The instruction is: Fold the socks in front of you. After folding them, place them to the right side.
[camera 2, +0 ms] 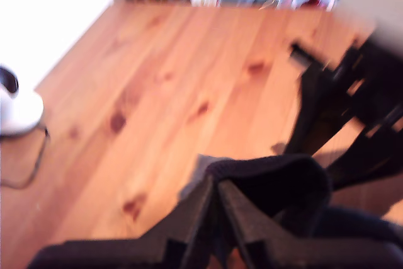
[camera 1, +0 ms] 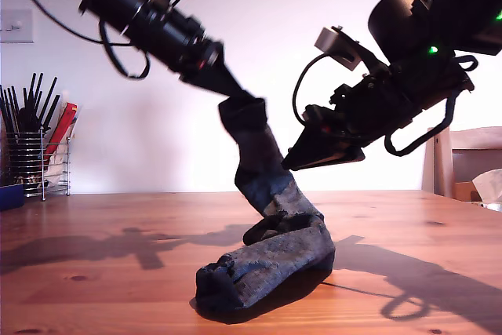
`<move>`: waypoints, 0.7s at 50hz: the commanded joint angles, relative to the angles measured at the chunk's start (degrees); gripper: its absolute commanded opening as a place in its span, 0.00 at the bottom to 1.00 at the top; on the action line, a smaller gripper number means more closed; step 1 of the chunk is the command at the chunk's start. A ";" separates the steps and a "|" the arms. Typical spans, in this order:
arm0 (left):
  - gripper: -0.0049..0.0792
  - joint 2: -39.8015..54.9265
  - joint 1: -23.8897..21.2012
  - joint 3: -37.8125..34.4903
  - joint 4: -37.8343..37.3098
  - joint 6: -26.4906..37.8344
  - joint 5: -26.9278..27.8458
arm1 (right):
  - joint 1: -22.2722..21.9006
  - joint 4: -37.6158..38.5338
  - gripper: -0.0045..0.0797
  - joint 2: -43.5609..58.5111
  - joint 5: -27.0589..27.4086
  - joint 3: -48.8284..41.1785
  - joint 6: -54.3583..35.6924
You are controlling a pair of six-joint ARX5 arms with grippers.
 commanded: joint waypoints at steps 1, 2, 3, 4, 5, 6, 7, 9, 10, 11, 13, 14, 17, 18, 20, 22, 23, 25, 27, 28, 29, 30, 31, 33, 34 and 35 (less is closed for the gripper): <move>0.03 0.13 -0.04 1.97 -1.20 -0.31 0.37 | -0.35 0.63 0.31 1.31 0.22 -0.76 -0.26; 0.03 0.13 -0.09 2.60 -1.64 -0.31 0.46 | -0.48 0.61 0.31 1.31 0.04 -0.76 -0.24; 0.03 0.13 -0.11 3.08 -2.10 -0.31 0.46 | -0.55 0.57 0.30 1.31 -0.15 -0.76 -0.24; 0.03 0.13 -0.17 3.74 -2.62 -0.31 0.48 | -0.63 0.46 0.30 1.31 -0.35 -0.76 -0.22; 0.03 0.13 -0.22 4.28 -3.10 -0.31 0.46 | -0.70 0.17 0.30 1.31 -0.37 -0.76 -0.22; 0.03 0.13 -0.22 4.74 -3.50 -0.26 0.46 | -0.74 0.00 0.30 1.31 -0.39 -0.76 -0.22; 0.03 0.13 -0.20 5.14 -3.80 -0.24 0.44 | -0.74 -0.17 0.30 1.31 -0.52 -0.76 -0.13; 0.03 0.13 -0.20 5.84 -4.48 0.11 0.26 | -0.74 -0.63 0.30 1.31 -1.31 -0.76 -0.07; 0.03 0.13 -0.20 6.14 -4.79 0.26 0.02 | -0.74 -0.81 0.30 1.31 -1.66 -0.76 -0.07; 0.03 0.13 -0.17 6.40 -5.09 0.39 -0.17 | -0.72 -0.90 0.30 1.31 -1.92 -0.76 -0.07; 0.03 0.13 0.04 6.58 -5.29 0.74 -0.46 | -0.72 -0.90 0.30 1.31 -2.43 -0.76 0.00; 0.03 0.13 0.24 6.58 -5.29 0.85 -0.52 | -0.72 -0.87 0.30 1.31 -2.82 -0.76 0.00; 0.03 0.26 1.01 6.58 -5.62 1.40 -1.53 | -0.66 -0.87 0.30 1.31 -3.39 -0.76 0.17; 0.03 0.33 1.25 6.58 -5.75 1.70 -1.75 | -0.55 -0.94 0.30 1.31 -3.41 -0.76 0.37; 0.03 0.37 1.77 6.58 -6.03 2.14 -2.08 | -0.46 -0.98 0.30 1.31 -3.45 -0.76 0.63; 0.03 0.39 2.32 6.58 -6.23 2.78 -2.47 | -0.46 -0.83 0.30 1.31 -4.39 -0.76 1.29; 0.03 0.39 2.54 6.58 -6.19 3.30 -2.75 | -0.46 -0.74 0.30 1.31 -4.81 -0.76 1.36; 0.03 0.39 3.13 6.58 -5.99 3.96 -3.43 | -0.44 -0.74 0.30 1.31 -5.33 -0.76 1.44; 0.03 0.39 3.78 6.58 -5.88 4.68 -3.80 | -0.42 -0.72 0.30 1.31 -5.97 -0.76 1.44; 0.03 0.39 4.13 6.58 -5.84 4.72 -3.91 | -0.39 -0.74 0.30 1.31 -5.97 -0.76 1.44; 0.03 0.39 4.48 6.58 -5.86 4.76 -3.96 | -0.33 -0.74 0.30 1.31 -5.97 -0.76 1.44; 0.03 0.39 4.81 6.58 -5.88 4.79 -3.96 | -0.28 -0.77 0.29 1.31 -5.97 -0.76 1.44; 0.03 0.39 5.11 6.58 -5.95 4.81 -3.93 | -0.17 -0.74 0.28 1.31 -5.97 -0.76 1.44; 0.03 0.39 5.57 6.58 -6.08 5.11 -3.91 | -0.07 -0.72 0.26 1.31 -5.97 -0.76 1.44; 0.03 0.39 5.81 6.58 -6.03 5.29 -3.91 | -0.04 -0.70 0.26 1.31 -5.99 -0.76 1.44; 0.03 0.39 5.99 6.58 -5.97 5.81 -3.91 | 0.09 -0.68 0.26 1.31 -5.99 -0.76 1.44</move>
